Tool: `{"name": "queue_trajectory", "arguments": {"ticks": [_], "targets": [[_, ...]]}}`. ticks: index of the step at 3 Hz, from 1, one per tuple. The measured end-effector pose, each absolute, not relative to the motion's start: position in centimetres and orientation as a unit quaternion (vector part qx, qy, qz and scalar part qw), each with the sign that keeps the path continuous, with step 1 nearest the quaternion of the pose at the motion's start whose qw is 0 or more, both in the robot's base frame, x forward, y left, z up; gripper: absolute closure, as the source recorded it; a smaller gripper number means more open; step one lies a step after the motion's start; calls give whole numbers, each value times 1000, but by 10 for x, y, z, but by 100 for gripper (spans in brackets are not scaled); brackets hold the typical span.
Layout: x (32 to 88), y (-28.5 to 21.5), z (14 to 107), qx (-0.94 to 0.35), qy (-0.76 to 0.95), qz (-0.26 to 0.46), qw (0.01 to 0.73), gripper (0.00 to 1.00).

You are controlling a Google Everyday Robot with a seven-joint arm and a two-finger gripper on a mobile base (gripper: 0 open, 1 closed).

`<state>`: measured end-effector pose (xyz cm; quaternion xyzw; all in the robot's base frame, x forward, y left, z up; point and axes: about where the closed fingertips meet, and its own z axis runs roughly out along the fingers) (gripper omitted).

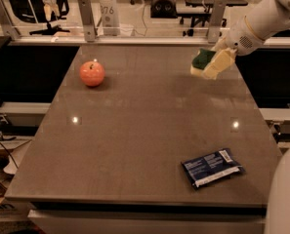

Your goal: Move sponge near rxbar blueberry

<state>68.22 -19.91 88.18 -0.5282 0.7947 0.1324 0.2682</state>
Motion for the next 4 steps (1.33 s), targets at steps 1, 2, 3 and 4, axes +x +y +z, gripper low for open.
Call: {"name": "queue_trajectory", "arguments": {"ticks": [1, 2, 3, 4], "targets": [[641, -185, 899, -553, 778, 152, 256, 100], [599, -177, 910, -558, 774, 162, 251, 100], [557, -173, 911, -553, 777, 168, 249, 100], [521, -170, 907, -550, 779, 166, 252, 100]]}}
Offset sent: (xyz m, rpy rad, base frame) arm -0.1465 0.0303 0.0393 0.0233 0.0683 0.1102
